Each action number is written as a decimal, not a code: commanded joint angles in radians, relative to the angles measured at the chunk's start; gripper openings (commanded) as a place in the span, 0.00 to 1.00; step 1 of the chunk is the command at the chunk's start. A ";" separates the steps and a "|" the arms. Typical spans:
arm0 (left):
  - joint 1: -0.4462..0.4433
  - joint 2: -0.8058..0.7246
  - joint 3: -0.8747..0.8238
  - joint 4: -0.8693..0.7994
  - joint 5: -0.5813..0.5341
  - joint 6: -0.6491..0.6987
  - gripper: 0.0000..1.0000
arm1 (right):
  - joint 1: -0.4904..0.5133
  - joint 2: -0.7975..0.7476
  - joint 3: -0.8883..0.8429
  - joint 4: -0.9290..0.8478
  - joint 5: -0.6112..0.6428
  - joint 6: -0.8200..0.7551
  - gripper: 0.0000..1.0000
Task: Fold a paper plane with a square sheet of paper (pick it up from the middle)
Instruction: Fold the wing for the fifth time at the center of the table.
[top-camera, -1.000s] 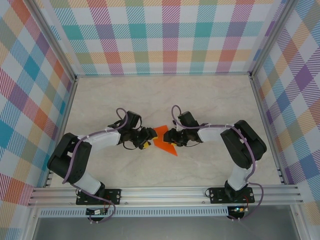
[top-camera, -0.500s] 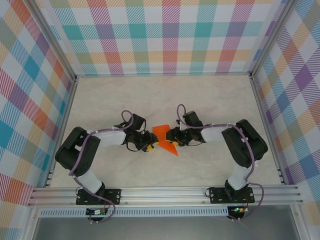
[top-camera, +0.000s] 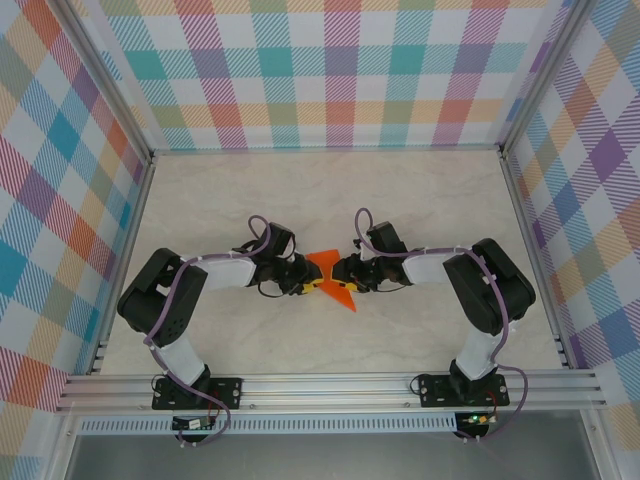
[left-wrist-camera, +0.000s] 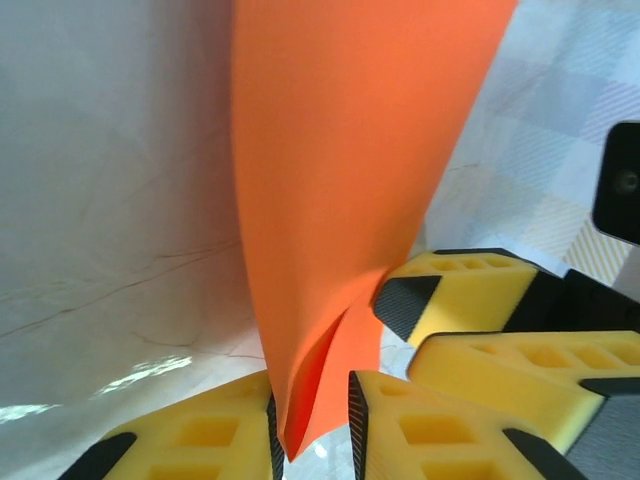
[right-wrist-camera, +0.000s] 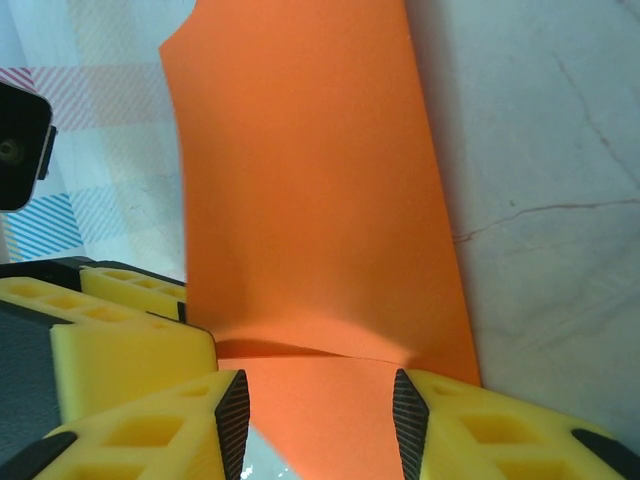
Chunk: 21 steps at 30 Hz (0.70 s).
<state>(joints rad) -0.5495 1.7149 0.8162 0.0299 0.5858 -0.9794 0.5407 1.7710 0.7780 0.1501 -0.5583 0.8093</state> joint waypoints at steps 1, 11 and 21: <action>-0.012 0.004 -0.009 0.060 0.037 -0.004 0.23 | -0.013 0.016 -0.024 -0.002 -0.001 0.009 0.45; -0.017 -0.010 0.008 0.005 0.018 -0.003 0.02 | -0.009 -0.139 -0.026 -0.054 0.079 -0.126 0.62; -0.041 -0.050 0.072 -0.103 -0.028 -0.038 0.00 | 0.132 -0.409 -0.140 -0.090 0.447 -0.490 0.70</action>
<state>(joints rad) -0.5755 1.7096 0.8543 -0.0170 0.5747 -0.9997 0.6346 1.4033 0.6987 0.0566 -0.2539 0.4881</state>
